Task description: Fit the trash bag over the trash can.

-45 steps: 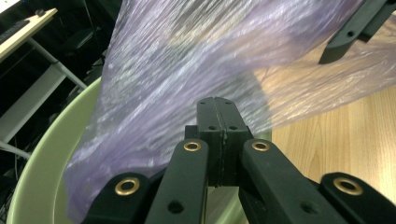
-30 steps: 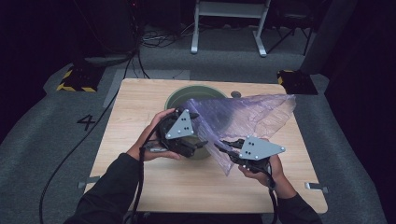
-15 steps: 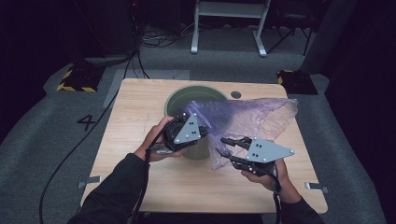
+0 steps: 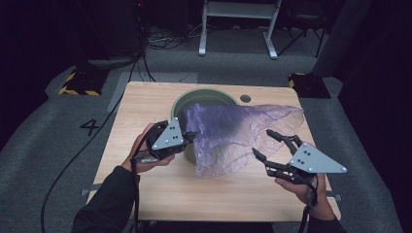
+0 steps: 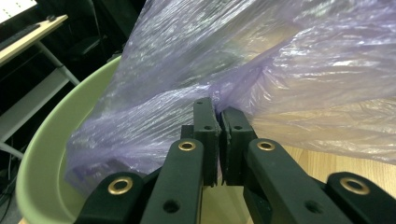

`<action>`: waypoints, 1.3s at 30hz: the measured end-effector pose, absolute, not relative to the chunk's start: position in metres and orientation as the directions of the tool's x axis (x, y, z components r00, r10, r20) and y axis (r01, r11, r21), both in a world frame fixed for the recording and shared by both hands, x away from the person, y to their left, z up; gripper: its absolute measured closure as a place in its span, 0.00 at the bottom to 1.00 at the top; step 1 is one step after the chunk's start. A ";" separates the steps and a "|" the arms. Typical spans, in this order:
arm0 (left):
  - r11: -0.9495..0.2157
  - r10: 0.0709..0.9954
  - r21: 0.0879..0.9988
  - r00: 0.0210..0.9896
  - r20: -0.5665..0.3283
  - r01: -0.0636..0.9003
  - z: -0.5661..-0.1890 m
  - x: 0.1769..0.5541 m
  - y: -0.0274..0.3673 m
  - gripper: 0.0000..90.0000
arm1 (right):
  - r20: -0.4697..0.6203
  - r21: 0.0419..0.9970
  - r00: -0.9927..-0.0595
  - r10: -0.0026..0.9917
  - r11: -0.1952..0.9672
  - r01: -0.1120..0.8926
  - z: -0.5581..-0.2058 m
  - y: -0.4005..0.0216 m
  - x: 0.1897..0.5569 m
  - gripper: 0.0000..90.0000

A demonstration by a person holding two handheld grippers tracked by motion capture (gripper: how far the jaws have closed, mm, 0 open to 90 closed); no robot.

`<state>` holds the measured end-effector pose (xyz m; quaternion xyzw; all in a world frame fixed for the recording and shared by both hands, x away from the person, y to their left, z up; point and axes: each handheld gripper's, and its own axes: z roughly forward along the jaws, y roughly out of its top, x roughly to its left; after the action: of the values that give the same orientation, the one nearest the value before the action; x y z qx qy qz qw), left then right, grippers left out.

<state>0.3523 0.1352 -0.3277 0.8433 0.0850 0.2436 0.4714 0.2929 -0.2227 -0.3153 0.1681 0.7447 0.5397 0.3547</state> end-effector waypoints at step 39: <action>-0.448 0.490 0.893 0.849 0.200 0.048 -0.371 0.354 0.187 0.76 | -0.106 0.982 -0.743 0.661 0.185 0.025 -0.354 -0.257 0.346 0.96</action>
<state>0.3543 0.1865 -0.3710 0.8215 0.1636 0.2211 0.4994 0.3457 -0.2574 -0.3535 0.2377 0.7215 0.5923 0.2686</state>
